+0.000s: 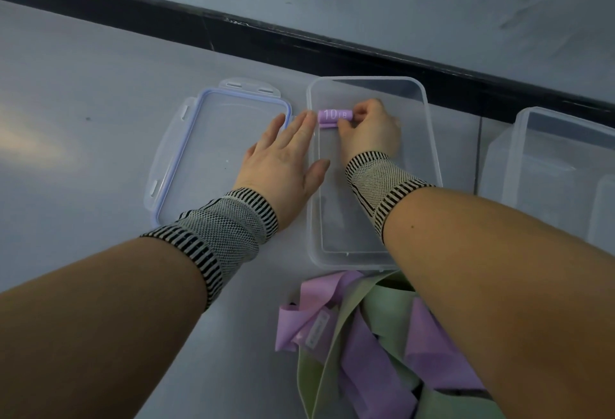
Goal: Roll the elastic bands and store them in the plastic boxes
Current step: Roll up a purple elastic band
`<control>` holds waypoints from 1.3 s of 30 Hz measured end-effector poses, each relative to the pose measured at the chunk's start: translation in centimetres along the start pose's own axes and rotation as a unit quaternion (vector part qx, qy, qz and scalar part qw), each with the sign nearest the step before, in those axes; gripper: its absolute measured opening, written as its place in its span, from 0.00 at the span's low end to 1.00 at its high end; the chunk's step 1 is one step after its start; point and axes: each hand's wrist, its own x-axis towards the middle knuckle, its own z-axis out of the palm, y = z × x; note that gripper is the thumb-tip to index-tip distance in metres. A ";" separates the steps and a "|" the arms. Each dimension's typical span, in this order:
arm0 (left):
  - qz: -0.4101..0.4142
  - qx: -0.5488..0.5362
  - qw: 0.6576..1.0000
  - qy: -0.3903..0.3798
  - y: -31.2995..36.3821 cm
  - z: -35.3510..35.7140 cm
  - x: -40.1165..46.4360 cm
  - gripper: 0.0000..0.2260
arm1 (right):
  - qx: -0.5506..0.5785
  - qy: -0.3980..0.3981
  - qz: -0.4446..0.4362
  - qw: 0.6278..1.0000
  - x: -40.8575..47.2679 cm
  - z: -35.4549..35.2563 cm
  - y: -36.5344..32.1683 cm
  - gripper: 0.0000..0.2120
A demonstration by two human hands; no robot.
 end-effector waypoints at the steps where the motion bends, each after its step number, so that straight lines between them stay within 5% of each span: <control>1: 0.000 0.000 1.000 0.000 0.0 0.0 0.0 0.29 | -0.010 0.007 -0.003 1.000 -0.2 0.1 -0.1 0.12; 9: 0.000 -0.008 1.000 0.008 -0.1 0.1 -0.1 0.29 | 0.037 0.015 0.024 0.999 -0.5 0.8 0.6 0.15; 21: -0.003 -0.005 1.000 0.002 0.0 0.0 -0.1 0.29 | -0.048 0.008 0.005 0.999 -0.8 -0.1 0.3 0.12; 31: -0.016 0.006 1.000 0.001 0.3 0.0 -0.1 0.29 | -0.053 -0.047 -0.046 0.996 -1.9 -1.5 0.9 0.30; 39: -0.042 0.018 0.999 0.000 0.8 -0.5 -0.6 0.29 | -0.006 -0.100 -0.083 0.991 -4.3 -3.4 -0.2 0.29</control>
